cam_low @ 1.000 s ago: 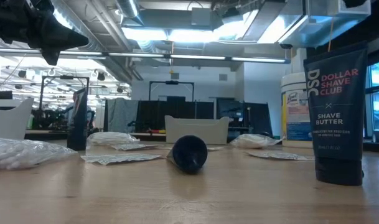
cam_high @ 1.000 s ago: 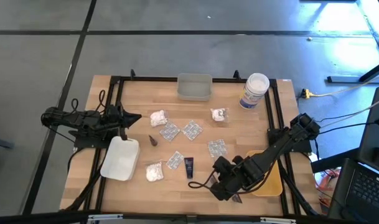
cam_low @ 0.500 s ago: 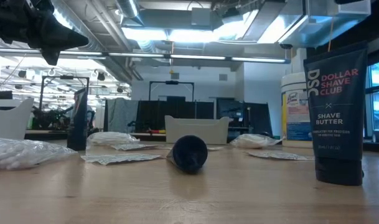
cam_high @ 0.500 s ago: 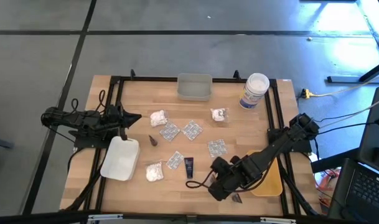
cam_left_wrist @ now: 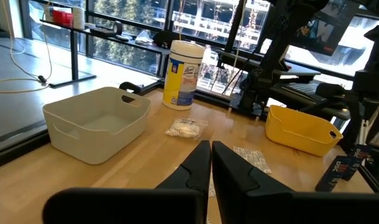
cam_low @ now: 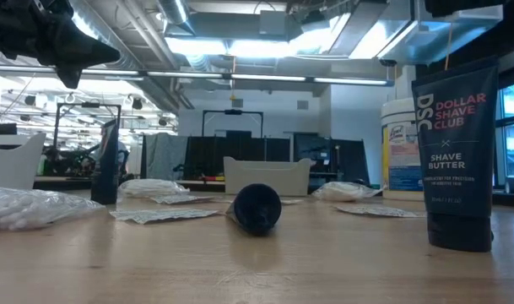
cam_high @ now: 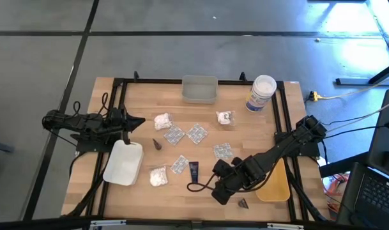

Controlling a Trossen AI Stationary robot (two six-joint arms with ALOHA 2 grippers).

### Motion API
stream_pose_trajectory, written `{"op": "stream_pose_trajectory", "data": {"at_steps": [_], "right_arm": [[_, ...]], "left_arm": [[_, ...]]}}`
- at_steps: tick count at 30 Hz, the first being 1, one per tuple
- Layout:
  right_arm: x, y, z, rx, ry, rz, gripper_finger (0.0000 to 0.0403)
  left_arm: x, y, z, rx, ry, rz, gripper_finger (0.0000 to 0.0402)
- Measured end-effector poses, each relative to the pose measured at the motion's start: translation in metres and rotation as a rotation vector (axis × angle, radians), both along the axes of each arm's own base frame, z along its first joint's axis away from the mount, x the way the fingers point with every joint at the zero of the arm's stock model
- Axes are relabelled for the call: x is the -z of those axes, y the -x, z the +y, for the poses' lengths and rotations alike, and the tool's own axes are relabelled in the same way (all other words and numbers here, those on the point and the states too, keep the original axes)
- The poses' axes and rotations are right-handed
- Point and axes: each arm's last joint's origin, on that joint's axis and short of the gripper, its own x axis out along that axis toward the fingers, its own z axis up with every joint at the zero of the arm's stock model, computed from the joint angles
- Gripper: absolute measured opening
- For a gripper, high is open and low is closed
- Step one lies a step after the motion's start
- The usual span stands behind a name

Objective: Pick & Place Travel size toiletries
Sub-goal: Put the shave cream into the gray bin

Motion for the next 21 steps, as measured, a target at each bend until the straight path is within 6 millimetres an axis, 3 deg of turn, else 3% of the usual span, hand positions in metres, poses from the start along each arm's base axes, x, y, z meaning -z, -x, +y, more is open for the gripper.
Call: {"op": "stream_pose_trajectory", "data": {"at_steps": [11,21], "right_arm": [[0.02,-0.006,0.004,0.007,0.038,0.062,0.014],[0.027,-0.006,0.005,0.019,0.054,0.093,0.0122]], "left_arm": [[0.0,0.0,0.0,0.001,0.0,0.0,0.0011],[0.0,0.0,0.0,0.002,0.0,0.0,0.0011]]}}
